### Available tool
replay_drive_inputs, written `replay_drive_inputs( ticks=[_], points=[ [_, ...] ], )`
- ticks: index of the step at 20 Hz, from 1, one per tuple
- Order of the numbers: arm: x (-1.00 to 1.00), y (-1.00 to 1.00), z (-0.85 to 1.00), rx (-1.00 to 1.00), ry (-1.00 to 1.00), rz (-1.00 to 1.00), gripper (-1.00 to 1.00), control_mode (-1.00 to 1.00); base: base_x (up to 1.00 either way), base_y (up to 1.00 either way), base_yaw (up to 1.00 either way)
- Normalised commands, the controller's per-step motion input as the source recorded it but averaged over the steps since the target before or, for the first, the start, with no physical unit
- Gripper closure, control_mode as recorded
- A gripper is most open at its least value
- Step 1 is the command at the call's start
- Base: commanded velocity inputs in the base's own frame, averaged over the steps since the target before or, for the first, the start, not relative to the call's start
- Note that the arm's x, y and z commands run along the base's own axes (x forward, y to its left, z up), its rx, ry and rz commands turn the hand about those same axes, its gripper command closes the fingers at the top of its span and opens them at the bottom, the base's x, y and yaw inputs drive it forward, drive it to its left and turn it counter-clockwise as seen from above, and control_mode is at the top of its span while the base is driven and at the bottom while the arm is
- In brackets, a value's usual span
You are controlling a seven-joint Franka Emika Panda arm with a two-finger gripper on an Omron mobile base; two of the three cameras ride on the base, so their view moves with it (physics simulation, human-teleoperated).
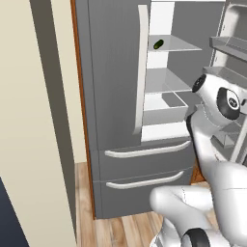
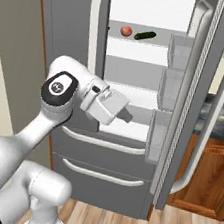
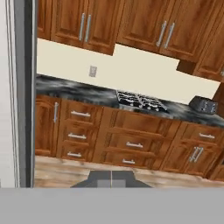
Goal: Open the fridge, remove the peach, cucumber, and chicken drumstick, and place them on any counter.
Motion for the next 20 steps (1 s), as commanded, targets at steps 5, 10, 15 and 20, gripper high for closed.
replay_drive_inputs(
  ticks=[5,10,15,20],
  points=[
    [-0.18,0.93,0.02,0.0,0.1,0.58,1.0,-1.0,0.0,0.0,0.0],
    [-0.19,1.0,0.0,0.0,0.11,0.59,1.0,-1.0,0.0,0.0,0.0],
    [0.09,0.78,0.1,0.03,0.16,0.54,1.0,-1.0,0.0,0.0,0.0],
    [0.01,0.4,0.58,0.07,0.1,0.47,1.0,-1.0,0.0,0.0,0.0]
  ],
)
